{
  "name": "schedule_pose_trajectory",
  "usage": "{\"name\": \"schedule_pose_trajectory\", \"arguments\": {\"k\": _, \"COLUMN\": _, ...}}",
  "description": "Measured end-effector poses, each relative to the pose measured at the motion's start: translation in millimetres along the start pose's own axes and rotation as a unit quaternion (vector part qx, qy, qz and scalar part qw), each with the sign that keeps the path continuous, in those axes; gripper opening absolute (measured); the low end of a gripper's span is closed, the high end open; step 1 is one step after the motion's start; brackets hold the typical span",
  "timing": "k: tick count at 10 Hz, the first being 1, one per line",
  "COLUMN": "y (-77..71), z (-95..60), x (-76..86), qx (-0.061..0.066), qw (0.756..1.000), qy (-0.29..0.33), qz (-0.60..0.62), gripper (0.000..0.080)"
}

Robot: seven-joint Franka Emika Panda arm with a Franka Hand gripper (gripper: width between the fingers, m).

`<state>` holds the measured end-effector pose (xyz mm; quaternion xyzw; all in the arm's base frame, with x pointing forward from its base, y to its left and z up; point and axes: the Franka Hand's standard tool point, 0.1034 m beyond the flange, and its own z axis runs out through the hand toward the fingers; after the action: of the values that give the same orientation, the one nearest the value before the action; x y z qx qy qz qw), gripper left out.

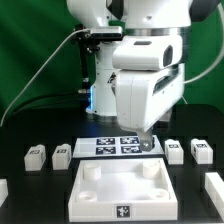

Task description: Assemble one leg

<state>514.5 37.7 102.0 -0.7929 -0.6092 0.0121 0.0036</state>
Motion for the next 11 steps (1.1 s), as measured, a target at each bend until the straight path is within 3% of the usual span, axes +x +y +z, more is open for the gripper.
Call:
{"name": "schedule_pose_trajectory", "arguments": {"k": 1, "y": -15.1, "z": 6.5, "x": -16.8, "qx": -0.003, "qw": 0.997, "qy": 0.001, "qz": -0.071, "gripper": 0.0650}}
{"name": "schedule_pose_trajectory", "arguments": {"k": 2, "y": -32.2, "z": 19.2, "x": -35.5, "qx": 0.002, "qw": 0.991, "qy": 0.001, "qz": -0.134, "gripper": 0.0650}}
{"name": "schedule_pose_trajectory", "arguments": {"k": 3, "y": -40.3, "z": 30.1, "x": -44.9, "qx": 0.009, "qw": 0.986, "qy": 0.003, "qz": -0.168, "gripper": 0.0650}}
{"name": "schedule_pose_trajectory", "arguments": {"k": 4, "y": -42.4, "z": 43.8, "x": -48.6, "qx": 0.004, "qw": 0.985, "qy": 0.007, "qz": -0.171, "gripper": 0.0650}}
{"name": "schedule_pose_trajectory", "arguments": {"k": 7, "y": -56.3, "z": 86.5, "x": -52.6, "qx": 0.026, "qw": 0.987, "qy": 0.014, "qz": -0.159, "gripper": 0.0650}}
{"name": "schedule_pose_trajectory", "arguments": {"k": 10, "y": -59.9, "z": 94.1, "x": -54.3, "qx": 0.031, "qw": 0.987, "qy": 0.014, "qz": -0.156, "gripper": 0.0650}}
{"name": "schedule_pose_trajectory", "arguments": {"k": 11, "y": -59.8, "z": 94.1, "x": -54.5, "qx": 0.031, "qw": 0.987, "qy": 0.014, "qz": -0.156, "gripper": 0.0543}}
